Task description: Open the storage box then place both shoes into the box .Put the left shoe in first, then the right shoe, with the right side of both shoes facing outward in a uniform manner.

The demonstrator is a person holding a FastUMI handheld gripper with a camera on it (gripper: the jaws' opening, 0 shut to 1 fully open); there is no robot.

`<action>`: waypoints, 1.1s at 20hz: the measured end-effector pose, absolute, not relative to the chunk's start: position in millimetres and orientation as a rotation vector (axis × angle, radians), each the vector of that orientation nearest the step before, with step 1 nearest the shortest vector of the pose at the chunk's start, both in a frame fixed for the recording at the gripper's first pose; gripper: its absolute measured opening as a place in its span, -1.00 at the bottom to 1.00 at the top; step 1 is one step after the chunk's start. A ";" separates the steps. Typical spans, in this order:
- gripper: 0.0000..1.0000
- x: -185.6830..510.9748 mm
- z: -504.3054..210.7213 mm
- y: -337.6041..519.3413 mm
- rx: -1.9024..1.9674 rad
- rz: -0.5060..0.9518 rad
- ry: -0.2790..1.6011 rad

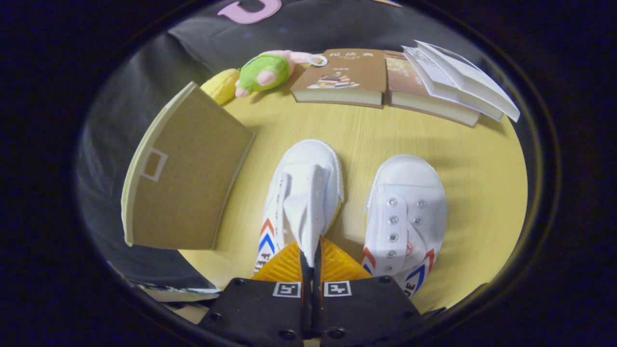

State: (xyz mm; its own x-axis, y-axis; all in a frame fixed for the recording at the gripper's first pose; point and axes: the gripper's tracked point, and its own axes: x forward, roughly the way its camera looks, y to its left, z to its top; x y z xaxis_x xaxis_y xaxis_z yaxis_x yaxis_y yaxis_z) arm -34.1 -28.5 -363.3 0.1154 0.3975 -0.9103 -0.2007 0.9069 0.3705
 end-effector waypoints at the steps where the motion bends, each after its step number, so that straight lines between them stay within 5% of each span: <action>1: -0.93 -36.1 -361.1 -29.7 0.188 0.428 1.393; 22: -0.93 -7.4 -198.1 56.3 0.481 0.417 1.196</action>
